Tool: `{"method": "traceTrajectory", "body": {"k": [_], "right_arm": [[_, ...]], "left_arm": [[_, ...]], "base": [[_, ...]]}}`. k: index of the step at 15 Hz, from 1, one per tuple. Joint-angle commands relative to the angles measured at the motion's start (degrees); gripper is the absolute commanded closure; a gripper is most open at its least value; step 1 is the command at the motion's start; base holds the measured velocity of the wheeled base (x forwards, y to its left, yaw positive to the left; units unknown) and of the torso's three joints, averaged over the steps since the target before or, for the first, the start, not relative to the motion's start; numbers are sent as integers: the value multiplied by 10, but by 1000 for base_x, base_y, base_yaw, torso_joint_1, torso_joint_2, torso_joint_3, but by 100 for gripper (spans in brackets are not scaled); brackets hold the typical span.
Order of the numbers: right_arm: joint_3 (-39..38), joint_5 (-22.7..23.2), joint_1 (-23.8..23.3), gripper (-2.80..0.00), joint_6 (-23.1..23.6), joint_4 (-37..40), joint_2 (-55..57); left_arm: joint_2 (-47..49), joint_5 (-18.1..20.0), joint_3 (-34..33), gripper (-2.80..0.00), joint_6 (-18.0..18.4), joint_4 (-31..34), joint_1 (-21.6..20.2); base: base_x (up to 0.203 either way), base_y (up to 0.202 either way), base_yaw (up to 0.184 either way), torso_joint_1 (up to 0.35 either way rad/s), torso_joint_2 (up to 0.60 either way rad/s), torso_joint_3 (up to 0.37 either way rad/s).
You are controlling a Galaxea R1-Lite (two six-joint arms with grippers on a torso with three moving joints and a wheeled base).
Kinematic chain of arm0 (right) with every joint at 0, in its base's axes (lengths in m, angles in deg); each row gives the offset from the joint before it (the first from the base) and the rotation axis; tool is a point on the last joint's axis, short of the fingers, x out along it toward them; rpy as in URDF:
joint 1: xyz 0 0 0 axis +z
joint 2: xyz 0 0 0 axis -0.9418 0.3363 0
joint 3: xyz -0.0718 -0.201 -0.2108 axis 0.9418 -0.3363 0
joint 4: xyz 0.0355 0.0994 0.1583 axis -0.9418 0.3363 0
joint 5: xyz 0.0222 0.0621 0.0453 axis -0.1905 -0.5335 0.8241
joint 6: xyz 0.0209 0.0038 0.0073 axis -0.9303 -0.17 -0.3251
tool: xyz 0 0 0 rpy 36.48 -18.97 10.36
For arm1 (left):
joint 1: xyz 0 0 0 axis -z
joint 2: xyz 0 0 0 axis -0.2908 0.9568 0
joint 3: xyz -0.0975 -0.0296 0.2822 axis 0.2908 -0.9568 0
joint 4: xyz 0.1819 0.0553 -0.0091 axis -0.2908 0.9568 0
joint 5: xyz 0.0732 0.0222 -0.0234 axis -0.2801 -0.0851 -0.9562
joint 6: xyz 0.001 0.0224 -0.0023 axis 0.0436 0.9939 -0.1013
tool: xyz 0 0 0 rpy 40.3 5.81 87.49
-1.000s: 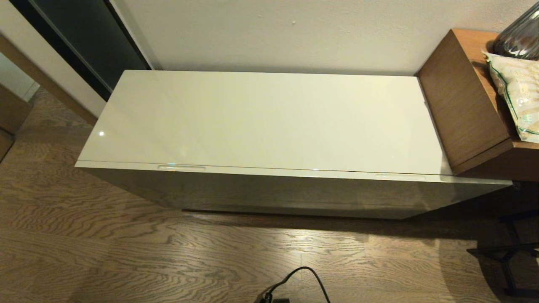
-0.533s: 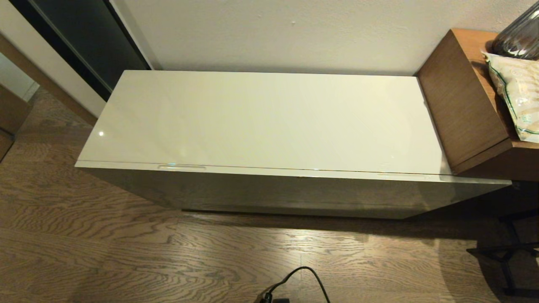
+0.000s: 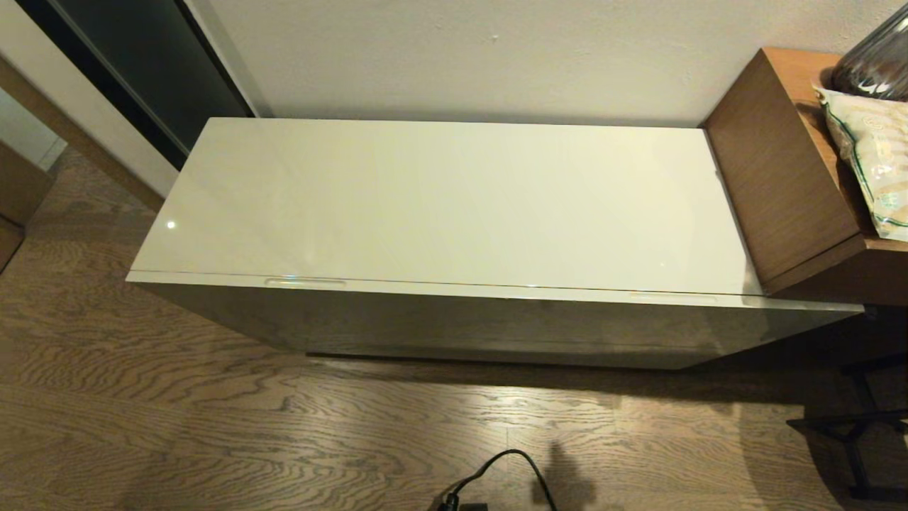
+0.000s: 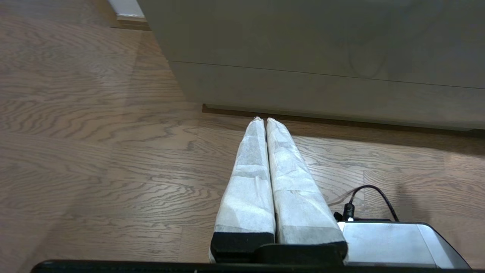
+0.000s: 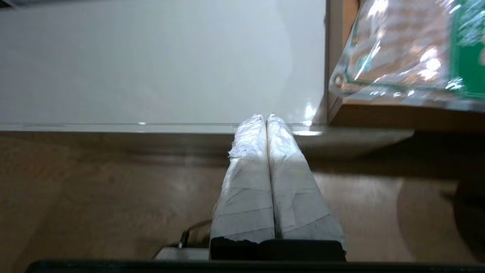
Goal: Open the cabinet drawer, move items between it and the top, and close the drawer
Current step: Open the drawer
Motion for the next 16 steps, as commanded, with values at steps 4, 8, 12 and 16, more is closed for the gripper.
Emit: {"method": "traceTrajectory", "body": {"k": [4, 8, 12, 16], "right_arm": [[8, -10, 6, 0, -20, -91, 302], [-97, 8, 21, 0, -19, -225, 410], [-182, 4, 46, 0, -16, -327, 428], [-216, 0, 78, 0, -19, -332, 408]], "left_arm": [[0, 0, 0, 0, 0, 0, 0], [0, 0, 0, 0, 0, 0, 0], [0, 0, 0, 0, 0, 0, 0], [0, 0, 0, 0, 0, 0, 0]], "base": [[0, 0, 0, 0, 0, 0], [0, 0, 0, 0, 0, 0], [0, 0, 0, 0, 0, 0], [0, 0, 0, 0, 0, 0]]}}
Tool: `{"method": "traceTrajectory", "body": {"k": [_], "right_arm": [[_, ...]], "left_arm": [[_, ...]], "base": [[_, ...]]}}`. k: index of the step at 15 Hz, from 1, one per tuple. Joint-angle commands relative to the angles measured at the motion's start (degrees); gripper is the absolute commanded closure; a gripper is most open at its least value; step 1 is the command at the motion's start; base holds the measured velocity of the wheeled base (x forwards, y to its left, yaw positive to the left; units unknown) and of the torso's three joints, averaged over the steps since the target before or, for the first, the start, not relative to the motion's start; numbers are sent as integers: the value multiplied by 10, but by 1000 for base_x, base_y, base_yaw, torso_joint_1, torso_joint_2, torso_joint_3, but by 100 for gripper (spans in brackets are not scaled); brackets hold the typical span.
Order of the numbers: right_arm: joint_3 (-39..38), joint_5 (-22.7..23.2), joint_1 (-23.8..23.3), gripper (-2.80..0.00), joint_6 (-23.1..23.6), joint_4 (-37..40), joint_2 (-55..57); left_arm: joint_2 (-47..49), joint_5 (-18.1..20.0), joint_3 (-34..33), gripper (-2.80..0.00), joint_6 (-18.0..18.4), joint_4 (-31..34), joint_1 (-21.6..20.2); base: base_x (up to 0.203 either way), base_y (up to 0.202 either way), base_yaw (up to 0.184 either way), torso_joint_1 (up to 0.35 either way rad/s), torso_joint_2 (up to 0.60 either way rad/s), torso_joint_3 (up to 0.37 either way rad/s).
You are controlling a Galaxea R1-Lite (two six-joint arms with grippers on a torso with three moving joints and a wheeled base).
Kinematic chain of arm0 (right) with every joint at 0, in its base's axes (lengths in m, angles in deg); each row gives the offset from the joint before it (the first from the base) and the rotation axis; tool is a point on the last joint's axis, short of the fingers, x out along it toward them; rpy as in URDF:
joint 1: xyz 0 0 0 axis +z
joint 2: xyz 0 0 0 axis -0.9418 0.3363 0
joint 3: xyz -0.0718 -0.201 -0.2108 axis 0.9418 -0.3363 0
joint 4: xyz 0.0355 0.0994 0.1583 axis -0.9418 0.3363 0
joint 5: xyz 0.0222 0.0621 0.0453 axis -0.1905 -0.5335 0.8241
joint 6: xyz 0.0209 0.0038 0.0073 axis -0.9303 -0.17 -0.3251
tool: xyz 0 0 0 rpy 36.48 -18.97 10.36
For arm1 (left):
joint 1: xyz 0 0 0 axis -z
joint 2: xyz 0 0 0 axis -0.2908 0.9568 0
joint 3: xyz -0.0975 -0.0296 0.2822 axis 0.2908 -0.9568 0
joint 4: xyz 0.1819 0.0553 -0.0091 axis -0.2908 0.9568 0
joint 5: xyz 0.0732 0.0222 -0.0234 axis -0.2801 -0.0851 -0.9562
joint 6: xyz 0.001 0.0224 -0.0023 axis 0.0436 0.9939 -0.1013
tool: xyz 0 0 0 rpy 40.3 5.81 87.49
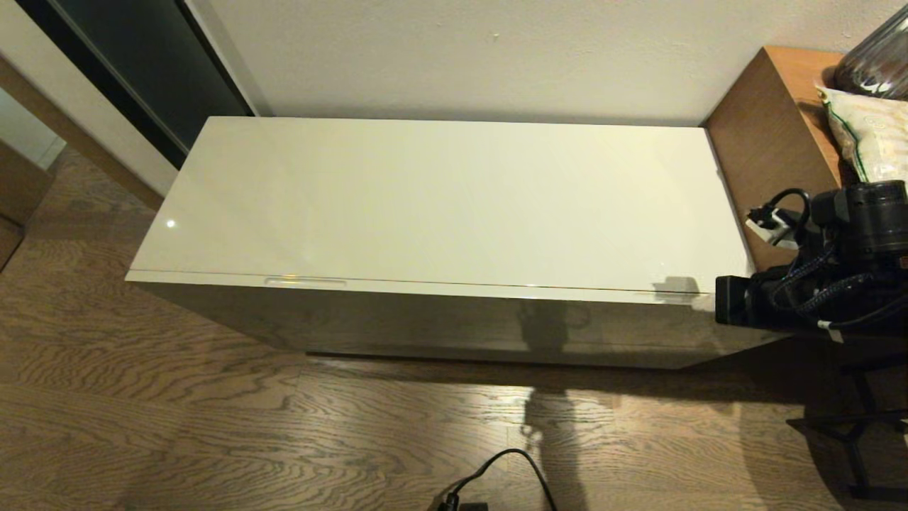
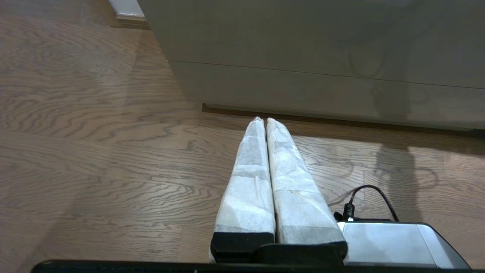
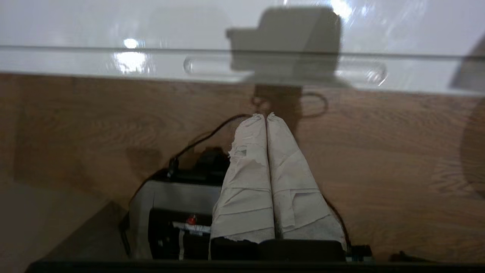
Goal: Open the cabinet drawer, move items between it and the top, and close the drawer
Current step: Open the drawer
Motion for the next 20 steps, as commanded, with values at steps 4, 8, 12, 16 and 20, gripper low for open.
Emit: {"method": "traceTrajectory", "body": {"k": [4, 8, 12, 16, 20], "right_arm": [[-18, -9, 8, 0, -23, -28, 6], [-18, -22, 8, 0, -26, -59, 36], [-13, -28, 8, 0, -37, -96, 72], [6, -33, 9, 0, -45, -97, 74], [11, -34, 9, 0, -46, -96, 76]], "left_arm": [[0, 0, 0, 0, -1, 0, 0], [0, 0, 0, 0, 0, 0, 0], [0, 0, 0, 0, 0, 0, 0], [0, 0, 0, 0, 0, 0, 0], [0, 0, 0, 0, 0, 0, 0]], "base": [[0, 0, 0, 0, 0, 0], [0, 0, 0, 0, 0, 0], [0, 0, 0, 0, 0, 0], [0, 0, 0, 0, 0, 0], [0, 0, 0, 0, 0, 0]]}}
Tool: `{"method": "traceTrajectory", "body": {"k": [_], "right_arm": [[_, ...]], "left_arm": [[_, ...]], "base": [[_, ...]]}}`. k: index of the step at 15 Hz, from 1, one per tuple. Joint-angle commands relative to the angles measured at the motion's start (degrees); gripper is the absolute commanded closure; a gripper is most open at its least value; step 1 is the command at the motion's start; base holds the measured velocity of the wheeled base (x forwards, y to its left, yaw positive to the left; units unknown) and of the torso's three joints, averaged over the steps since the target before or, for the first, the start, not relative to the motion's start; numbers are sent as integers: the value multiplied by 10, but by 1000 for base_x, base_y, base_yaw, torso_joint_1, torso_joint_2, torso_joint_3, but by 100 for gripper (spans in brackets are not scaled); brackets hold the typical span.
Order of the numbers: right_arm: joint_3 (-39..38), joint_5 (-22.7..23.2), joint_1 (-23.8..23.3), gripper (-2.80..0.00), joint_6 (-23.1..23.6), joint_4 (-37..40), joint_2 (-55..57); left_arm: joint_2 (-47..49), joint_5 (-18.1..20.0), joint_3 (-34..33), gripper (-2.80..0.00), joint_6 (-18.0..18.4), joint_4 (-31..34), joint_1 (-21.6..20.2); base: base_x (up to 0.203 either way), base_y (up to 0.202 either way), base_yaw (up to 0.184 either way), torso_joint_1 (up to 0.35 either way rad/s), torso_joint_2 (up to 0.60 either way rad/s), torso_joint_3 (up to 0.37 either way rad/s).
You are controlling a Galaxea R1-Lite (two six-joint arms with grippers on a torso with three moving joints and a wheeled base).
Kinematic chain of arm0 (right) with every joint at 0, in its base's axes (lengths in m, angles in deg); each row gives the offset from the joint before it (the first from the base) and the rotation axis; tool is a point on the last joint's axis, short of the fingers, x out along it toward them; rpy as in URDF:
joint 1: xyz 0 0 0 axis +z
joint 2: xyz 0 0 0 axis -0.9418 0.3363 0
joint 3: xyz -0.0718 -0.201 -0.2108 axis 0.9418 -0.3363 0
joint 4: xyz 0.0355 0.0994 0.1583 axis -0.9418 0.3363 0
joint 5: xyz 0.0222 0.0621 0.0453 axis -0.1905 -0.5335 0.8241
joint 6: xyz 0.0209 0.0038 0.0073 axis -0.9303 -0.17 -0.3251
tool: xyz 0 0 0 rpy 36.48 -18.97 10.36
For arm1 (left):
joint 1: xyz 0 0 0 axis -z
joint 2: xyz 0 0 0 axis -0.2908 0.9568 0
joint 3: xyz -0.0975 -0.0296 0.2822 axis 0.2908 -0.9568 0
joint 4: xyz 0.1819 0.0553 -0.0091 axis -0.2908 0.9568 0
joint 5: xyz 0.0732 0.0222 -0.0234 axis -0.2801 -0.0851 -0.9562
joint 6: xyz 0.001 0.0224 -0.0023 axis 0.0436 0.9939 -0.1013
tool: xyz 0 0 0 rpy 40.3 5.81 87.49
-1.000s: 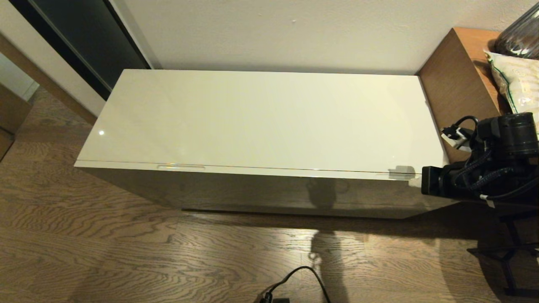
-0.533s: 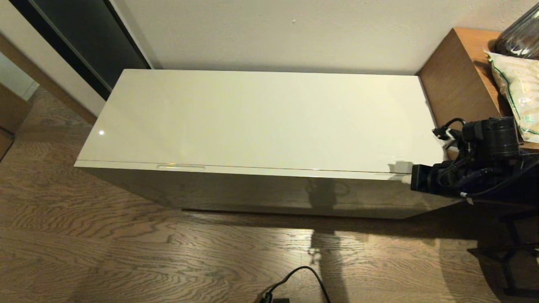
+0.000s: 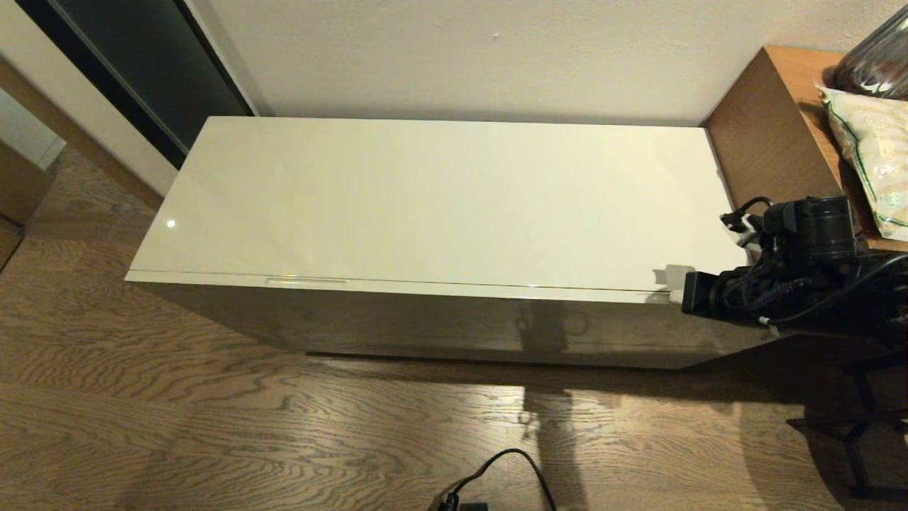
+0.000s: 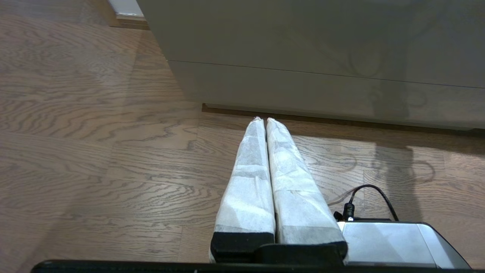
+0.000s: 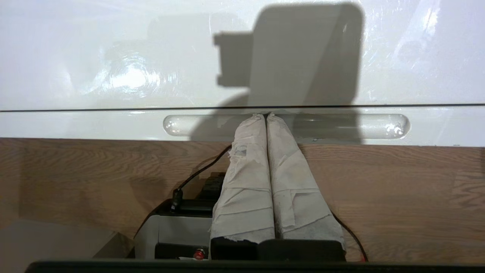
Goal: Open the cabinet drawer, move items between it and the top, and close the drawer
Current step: Open the drawer
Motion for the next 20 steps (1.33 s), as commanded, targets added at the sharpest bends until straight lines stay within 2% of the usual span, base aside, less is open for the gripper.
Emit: {"method": "traceTrajectory", "body": {"k": [1, 10, 16, 20], "right_arm": [[5, 1, 1, 0, -1, 1, -4], [-49, 2, -1, 0, -12, -1, 68], [-127, 14, -1, 0, -13, -1, 48], [-193, 22, -1, 0, -12, 1, -17]], "left_arm": [[0, 0, 0, 0, -1, 0, 0], [0, 0, 0, 0, -1, 0, 0], [0, 0, 0, 0, 0, 0, 0], [0, 0, 0, 0, 0, 0, 0]], "base": [[0, 0, 0, 0, 0, 0], [0, 0, 0, 0, 0, 0], [0, 0, 0, 0, 0, 0], [0, 0, 0, 0, 0, 0]]}}
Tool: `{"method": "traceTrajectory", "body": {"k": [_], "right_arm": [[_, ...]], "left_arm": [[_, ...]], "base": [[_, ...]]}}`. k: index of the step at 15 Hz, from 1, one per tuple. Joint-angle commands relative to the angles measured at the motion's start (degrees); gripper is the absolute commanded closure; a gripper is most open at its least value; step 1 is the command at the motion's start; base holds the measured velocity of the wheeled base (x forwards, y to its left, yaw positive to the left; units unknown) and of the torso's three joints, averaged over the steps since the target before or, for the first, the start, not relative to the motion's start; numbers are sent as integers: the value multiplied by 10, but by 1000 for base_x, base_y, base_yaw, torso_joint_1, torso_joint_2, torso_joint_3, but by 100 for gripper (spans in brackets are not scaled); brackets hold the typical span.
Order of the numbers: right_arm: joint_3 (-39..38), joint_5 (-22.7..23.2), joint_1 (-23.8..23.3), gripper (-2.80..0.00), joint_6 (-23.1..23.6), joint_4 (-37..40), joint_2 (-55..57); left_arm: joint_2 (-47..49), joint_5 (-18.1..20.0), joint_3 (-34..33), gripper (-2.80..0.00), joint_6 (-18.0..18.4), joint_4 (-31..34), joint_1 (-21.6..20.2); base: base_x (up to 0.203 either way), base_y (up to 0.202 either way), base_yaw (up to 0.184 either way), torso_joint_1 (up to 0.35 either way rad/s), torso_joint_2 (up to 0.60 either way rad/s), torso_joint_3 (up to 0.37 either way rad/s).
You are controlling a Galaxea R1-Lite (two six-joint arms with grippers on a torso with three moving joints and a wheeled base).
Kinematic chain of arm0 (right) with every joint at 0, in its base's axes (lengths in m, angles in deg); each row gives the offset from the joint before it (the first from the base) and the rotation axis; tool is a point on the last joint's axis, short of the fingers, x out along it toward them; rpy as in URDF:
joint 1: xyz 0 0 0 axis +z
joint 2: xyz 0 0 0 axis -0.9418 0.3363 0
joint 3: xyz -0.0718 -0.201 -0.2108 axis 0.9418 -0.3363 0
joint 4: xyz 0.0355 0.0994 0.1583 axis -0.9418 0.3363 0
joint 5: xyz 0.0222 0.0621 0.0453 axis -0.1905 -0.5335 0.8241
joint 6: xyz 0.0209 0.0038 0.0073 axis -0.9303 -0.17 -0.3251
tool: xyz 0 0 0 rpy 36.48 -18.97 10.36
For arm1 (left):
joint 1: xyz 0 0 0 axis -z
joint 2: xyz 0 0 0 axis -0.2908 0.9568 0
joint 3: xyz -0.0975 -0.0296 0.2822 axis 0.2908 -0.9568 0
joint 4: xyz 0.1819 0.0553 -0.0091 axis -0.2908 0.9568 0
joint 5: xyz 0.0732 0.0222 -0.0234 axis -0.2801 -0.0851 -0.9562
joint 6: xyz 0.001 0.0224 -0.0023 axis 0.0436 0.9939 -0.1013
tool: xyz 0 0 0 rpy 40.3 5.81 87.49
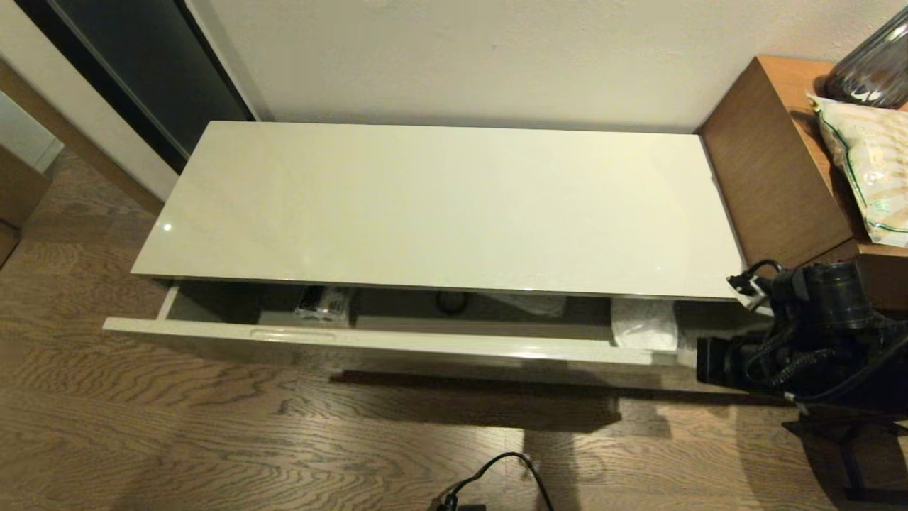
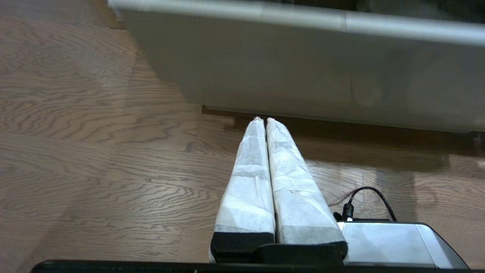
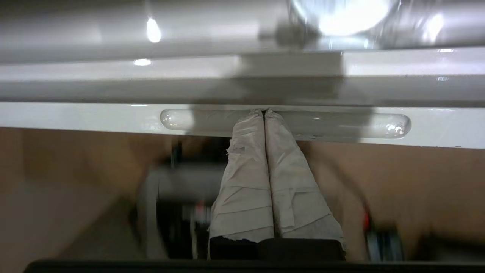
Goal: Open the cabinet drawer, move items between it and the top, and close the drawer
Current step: Open the drawer
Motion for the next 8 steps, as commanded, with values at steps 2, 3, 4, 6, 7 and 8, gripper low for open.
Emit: {"method": "traceTrajectory", "body": {"k": [2, 3, 4, 6, 7, 8], "right_arm": [[-72, -2, 0, 0, 0, -14, -75], [-107, -3, 0, 0, 0, -13, -105], [-135, -3, 0, 0, 1, -10, -139], [-163, -8, -5, 0, 3, 16, -222], [-163, -13, -10, 0, 4, 48, -270], [-151, -15, -13, 0, 5, 94, -324]], "left_arm": [[0, 0, 0, 0, 0, 0, 0], [0, 0, 0, 0, -1, 0, 0], [0, 0, 0, 0, -1, 0, 0], [0, 0, 0, 0, -1, 0, 0], [0, 0, 0, 0, -1, 0, 0], [0, 0, 0, 0, 0, 0, 0]], "base": [[0, 0, 0, 0, 0, 0], [0, 0, 0, 0, 0, 0], [0, 0, 0, 0, 0, 0], [0, 0, 0, 0, 0, 0], [0, 0, 0, 0, 0, 0], [0, 0, 0, 0, 0, 0]]}}
